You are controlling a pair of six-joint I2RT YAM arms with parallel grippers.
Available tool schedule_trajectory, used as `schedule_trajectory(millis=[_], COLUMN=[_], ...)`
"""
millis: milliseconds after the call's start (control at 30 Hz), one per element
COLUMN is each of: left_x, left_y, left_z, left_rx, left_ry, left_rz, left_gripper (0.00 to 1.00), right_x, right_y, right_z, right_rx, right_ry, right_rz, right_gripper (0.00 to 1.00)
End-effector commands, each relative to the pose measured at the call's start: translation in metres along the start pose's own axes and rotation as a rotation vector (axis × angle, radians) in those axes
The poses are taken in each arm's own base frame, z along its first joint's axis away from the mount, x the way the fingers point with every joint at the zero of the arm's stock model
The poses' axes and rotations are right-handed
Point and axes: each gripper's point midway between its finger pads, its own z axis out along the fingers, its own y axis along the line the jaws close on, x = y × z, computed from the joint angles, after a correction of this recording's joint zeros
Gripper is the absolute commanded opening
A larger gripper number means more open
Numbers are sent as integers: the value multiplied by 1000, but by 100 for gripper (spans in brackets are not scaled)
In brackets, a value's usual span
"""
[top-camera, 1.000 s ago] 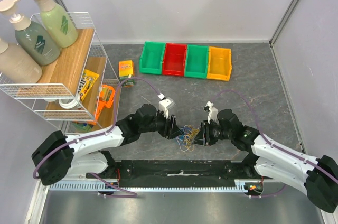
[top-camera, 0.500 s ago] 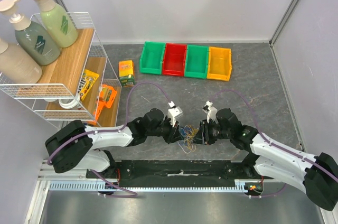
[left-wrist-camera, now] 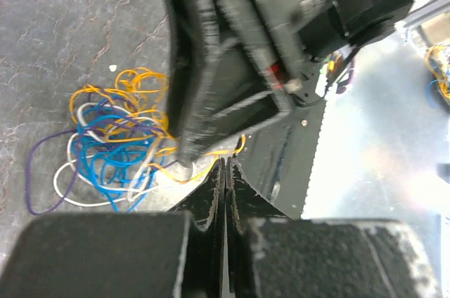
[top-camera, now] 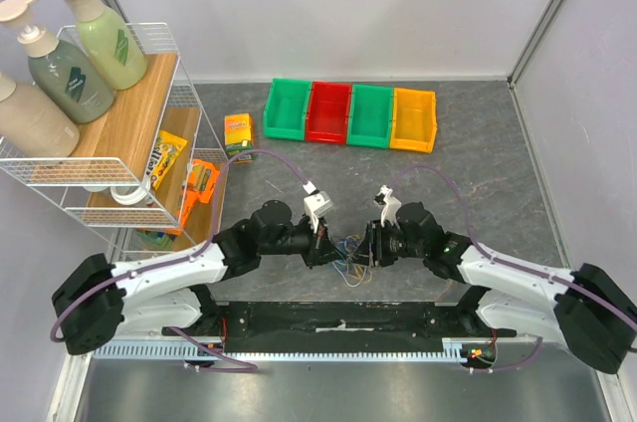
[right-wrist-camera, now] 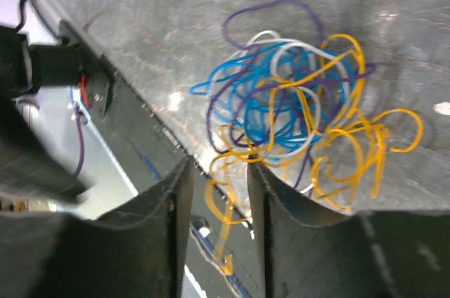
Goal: Untangle the cables
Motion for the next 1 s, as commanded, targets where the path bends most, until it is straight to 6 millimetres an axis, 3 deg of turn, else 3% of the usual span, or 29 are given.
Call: schedule_trajectory(millis=[0,100,167,200,233,300,367,400,600,833,967], left_x=[-44,-65,-65,-54,-47,-29,-18,-12,-6,-2,-13], left_y=[-41,-42,-34,-24,-17,-3,4,6,15,20,23], left_z=[-24,-45,-50,-49,-47,-39,-29,-24,3,29,29], left_rx=[81,19,-35,-79,-110,-157,-165,-162,-141,-128,-162], left_ry=[-83,-159,-166,-125,-100,-33,2,16,74,166,118], left_rz=[-47,3,18,-2,-21,-66,-85,-94,-85,-57,-85], left_gripper=[2,3,26,37,42,50,52,53,44,49,48], right_x=[-26,-20,-15,-13,-10,-8,-6,-6,-6,2,1], right_y=[-13,-22,-22,-21,-23,-29,-33,-34,-32,-30,-25], right_z=[16,19,18,17,15,8,0,-4,-22,-23,-24], right_rx=[80,107,95,91,98,133,164,178,181,168,148], right_ry=[-110,-98,-80,-70,-65,-67,-69,-72,-101,-61,-53], right_rz=[57,61,50,42,37,26,14,7,-37,-51,-81], right_gripper=[40,39,40,39,35,17,2,0,0,0,0])
